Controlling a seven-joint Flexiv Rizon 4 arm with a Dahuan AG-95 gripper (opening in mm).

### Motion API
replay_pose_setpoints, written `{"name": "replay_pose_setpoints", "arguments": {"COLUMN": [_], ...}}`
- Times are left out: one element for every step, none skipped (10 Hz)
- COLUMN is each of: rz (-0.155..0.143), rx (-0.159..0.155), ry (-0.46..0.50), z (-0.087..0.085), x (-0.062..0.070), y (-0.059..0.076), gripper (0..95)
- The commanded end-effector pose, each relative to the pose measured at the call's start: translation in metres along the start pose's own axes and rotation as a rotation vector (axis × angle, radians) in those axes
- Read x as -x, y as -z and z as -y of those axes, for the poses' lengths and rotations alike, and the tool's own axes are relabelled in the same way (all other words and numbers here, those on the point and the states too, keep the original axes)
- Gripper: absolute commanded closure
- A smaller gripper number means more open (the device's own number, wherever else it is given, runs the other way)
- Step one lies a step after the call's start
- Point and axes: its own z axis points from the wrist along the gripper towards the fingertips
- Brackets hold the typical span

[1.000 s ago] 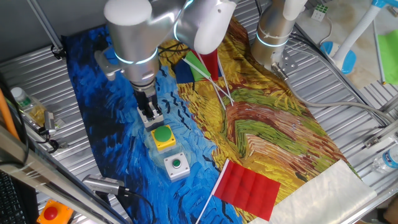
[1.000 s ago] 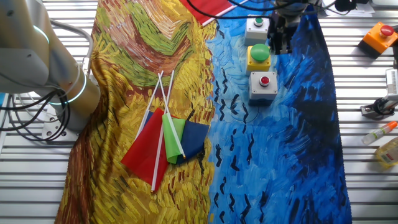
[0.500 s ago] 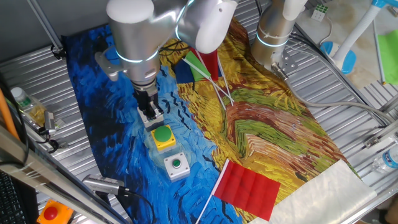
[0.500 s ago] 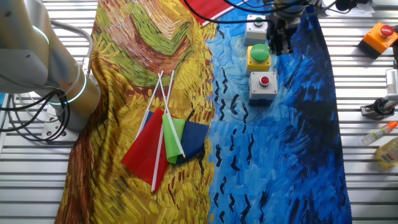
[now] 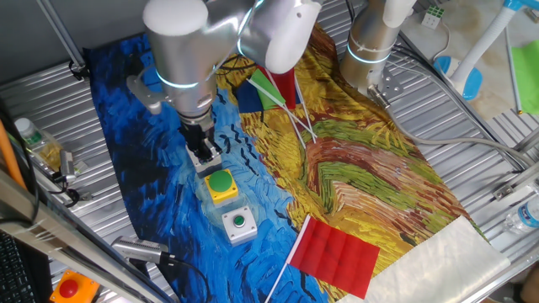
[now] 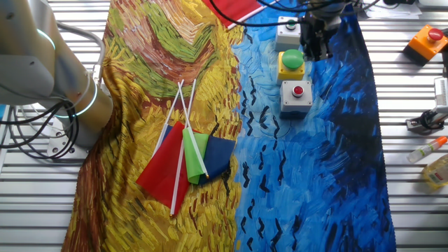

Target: Press three buttons from left to right in sequence

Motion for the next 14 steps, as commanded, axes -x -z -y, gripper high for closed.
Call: {"name": "replay_pose_setpoints", "arguments": {"rz": [-0.054,-0.055,-0.055,-0.052,-0.05,-0.05,-0.056,-0.056,-0.059,-0.058,-0.06,-0.059,-0.059,-0.059], "rx": [-0.078,-0.073,-0.07,-0.066,-0.061,-0.051,-0.042,-0.04,-0.02,-0.012,-0.014,-0.013,-0.014,-0.013], "ry": [-0.024,-0.026,-0.016,-0.01,-0.012,-0.02,-0.021,-0.022,-0.027,-0.023,-0.023,-0.022,-0.02,-0.021], "z": [-0.0001,-0.0001,-0.0001,-0.0001,-0.0001,-0.0001,-0.0001,-0.0001,-0.0001,-0.0001,-0.0001,-0.0001,-0.0001,-0.0001], "x": [-0.0005,-0.0005,-0.0005,-0.0005,-0.0005,-0.0005,-0.0005,-0.0005,-0.0005,-0.0005,-0.0005,-0.0005,-0.0005,-0.0005], "y": [-0.0002,-0.0002,-0.0002,-0.0002,-0.0002,-0.0002,-0.0002,-0.0002,-0.0002,-0.0002,-0.0002,-0.0002,-0.0002,-0.0002], "gripper": [95.0,95.0,95.0,95.0,95.0,95.0,95.0,95.0,95.0,95.0,95.0,95.0,95.0,95.0]}}
